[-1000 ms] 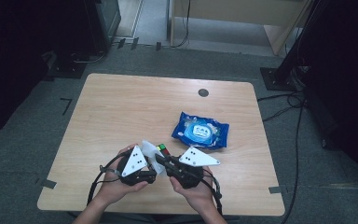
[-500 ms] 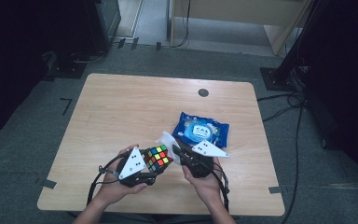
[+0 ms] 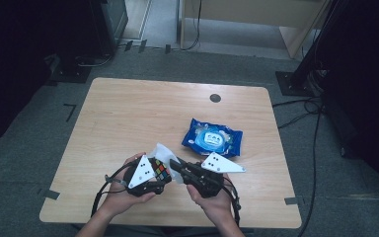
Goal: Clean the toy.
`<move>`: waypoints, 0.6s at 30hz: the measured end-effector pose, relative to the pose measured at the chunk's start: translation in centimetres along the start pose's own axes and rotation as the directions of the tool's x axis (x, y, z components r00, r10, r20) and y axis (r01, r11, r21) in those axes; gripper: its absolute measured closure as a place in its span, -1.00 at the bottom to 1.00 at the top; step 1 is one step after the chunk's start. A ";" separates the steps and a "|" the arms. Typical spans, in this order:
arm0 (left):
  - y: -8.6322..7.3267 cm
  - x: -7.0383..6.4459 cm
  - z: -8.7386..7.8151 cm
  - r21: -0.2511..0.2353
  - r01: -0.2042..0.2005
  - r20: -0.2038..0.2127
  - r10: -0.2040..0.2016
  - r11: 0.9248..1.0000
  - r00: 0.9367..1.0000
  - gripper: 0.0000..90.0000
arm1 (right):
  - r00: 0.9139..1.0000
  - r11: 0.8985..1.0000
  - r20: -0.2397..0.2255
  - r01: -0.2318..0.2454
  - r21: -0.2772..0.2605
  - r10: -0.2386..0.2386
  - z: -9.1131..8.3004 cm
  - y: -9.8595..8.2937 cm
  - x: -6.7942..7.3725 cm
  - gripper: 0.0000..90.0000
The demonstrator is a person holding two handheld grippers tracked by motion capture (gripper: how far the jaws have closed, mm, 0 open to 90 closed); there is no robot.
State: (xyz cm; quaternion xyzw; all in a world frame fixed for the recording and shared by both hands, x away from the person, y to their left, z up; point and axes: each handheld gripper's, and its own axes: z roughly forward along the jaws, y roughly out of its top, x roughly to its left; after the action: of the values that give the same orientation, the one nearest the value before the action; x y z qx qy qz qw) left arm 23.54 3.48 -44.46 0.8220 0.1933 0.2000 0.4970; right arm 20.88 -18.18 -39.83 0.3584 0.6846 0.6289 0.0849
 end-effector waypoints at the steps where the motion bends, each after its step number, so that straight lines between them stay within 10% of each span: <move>1: 0.1 -0.1 -0.1 -0.006 -0.006 0.002 0.006 1.000 1.000 -0.24 | 1.000 1.000 -0.010 -0.009 0.010 0.009 0.3 -0.3 0.0 0.89; 11: 0.3 -0.3 -0.6 -0.038 -0.029 0.012 0.029 0.999 1.000 -0.24 | 0.997 1.000 0.079 -0.017 0.017 0.016 1.1 -1.7 -1.7 0.89; 18: 0.4 -0.1 -1.4 -0.122 -0.016 0.060 0.023 0.992 0.998 -0.24 | 0.966 0.996 0.257 -0.015 0.083 -0.006 0.7 -2.5 -4.7 0.89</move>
State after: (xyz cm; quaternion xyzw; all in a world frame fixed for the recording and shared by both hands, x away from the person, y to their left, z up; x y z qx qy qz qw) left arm 22.81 4.28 -43.48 0.7977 0.1576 0.1910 0.5499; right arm 23.72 -20.26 -43.84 0.4418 0.6928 0.5480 0.1566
